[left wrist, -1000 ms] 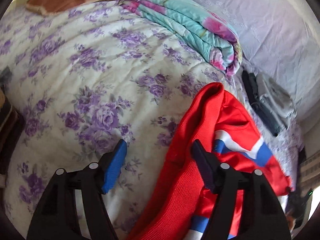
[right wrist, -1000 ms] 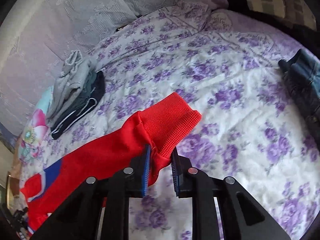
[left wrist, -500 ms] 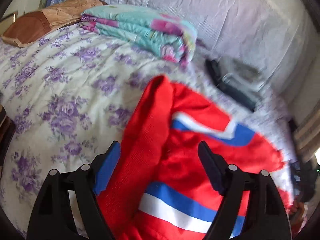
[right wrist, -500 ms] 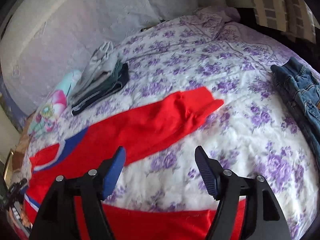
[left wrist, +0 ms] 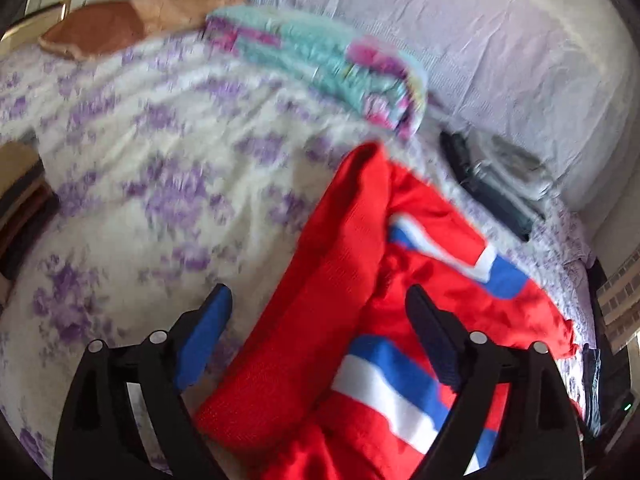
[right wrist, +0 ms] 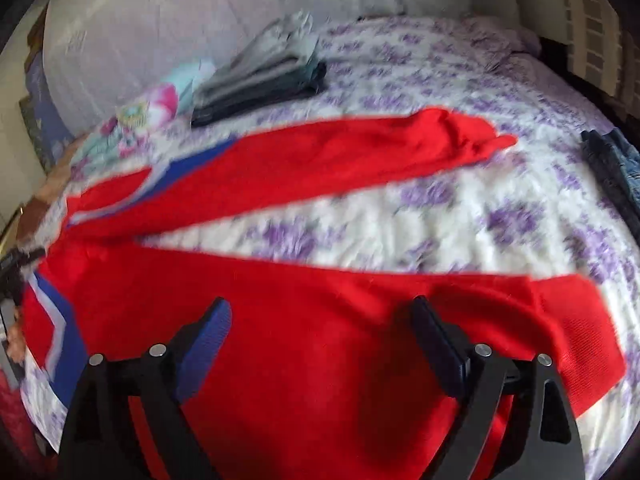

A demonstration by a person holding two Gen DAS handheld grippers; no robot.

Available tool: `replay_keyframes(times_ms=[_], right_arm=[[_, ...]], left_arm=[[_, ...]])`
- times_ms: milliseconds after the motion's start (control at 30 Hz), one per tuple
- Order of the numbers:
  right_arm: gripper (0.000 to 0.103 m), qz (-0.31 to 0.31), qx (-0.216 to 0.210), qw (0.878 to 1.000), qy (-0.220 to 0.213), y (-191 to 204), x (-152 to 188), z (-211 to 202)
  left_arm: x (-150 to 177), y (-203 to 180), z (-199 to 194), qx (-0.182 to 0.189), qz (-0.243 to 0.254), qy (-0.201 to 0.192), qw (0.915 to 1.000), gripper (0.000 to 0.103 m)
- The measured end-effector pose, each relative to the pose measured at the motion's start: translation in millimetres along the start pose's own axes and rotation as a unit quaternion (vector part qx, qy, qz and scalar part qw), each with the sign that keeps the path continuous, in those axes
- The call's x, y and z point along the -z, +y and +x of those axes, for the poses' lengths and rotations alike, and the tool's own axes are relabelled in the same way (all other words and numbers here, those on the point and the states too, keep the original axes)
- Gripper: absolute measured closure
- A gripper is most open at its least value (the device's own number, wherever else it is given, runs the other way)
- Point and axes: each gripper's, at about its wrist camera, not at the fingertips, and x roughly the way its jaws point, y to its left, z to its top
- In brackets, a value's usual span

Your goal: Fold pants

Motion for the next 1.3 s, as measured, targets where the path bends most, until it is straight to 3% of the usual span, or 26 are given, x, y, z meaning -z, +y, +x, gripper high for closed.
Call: replay_keyframes(times_ms=[33, 133, 267, 400, 533, 667, 800, 900, 1033, 1100, 1167, 1233, 1300], right_arm=[[0.010, -0.013, 0.015, 1.000, -0.001, 6.1, -1.6, -2.7], [0.010, -0.001, 0.033, 0.999, -0.024, 10.1, -6.6, -14.0], [0.010, -0.005, -0.012, 0.999, -0.037, 17.3, -8.5, -23.4], [0.010, -0.007, -0.032, 0.997, -0.071, 30.4, -7.8, -27.3], [0.010, -0.005, -0.034, 0.997, -0.072, 38.9, -6.6, -22.2], [0.003, 0.024, -0.057, 0.993, -0.097, 58.5, -23.1, -34.9], [0.003, 0.029, -0.086, 0.993, -0.080, 105.7, -51.3, -23.9], [0.003, -0.004, -0.109, 0.992, -0.064, 148.7, -59.0, -7.3], [0.003, -0.089, -0.068, 0.991, -0.074, 188.2, -54.0, 0.3], [0.003, -0.134, -0.037, 0.986, -0.087, 192.7, -55.9, -3.9], [0.003, -0.148, -0.011, 0.983, -0.110, 185.9, -59.6, -11.0], [0.003, -0.135, -0.018, 0.983, -0.124, 172.0, -62.5, -15.8], [0.003, -0.107, -0.044, 0.985, -0.130, 157.9, -60.1, -14.5]], left_arm=[[-2.4, 0.5, 7.0, -0.002, -0.001, 0.019, 0.9998, 0.017], [-8.1, -5.2, 6.6, -0.014, 0.010, 0.026, 0.9995, 0.015], [-39.5, -6.8, -7.4, 0.023, 0.005, -0.003, 0.9997, 0.016], [-77.0, -14.9, 2.8, 0.017, 0.024, -0.006, 0.9995, 0.016], [-96.0, -23.6, 23.7, 0.021, 0.021, 0.001, 0.9996, 0.016], [-84.3, -30.8, 13.7, 0.069, 0.014, -0.043, 0.9966, 0.014], [-53.7, -42.8, -13.8, 0.076, 0.043, -0.049, 0.9950, 0.007], [-21.3, -56.0, -33.3, 0.050, 0.089, -0.069, 0.9923, 0.005], [-11.1, -72.6, -35.7, -0.028, 0.170, -0.101, 0.9798, 0.005], [-31.9, -74.9, -29.1, -0.047, 0.180, -0.085, 0.9788, 0.005], [-65.8, -65.2, -11.7, -0.007, 0.153, -0.036, 0.9876, 0.005], [-98.1, -48.2, 17.7, 0.033, 0.098, 0.013, 0.9946, 0.005], [-107.9, -37.9, 38.3, 0.051, 0.075, 0.029, 0.9955, 0.005]])
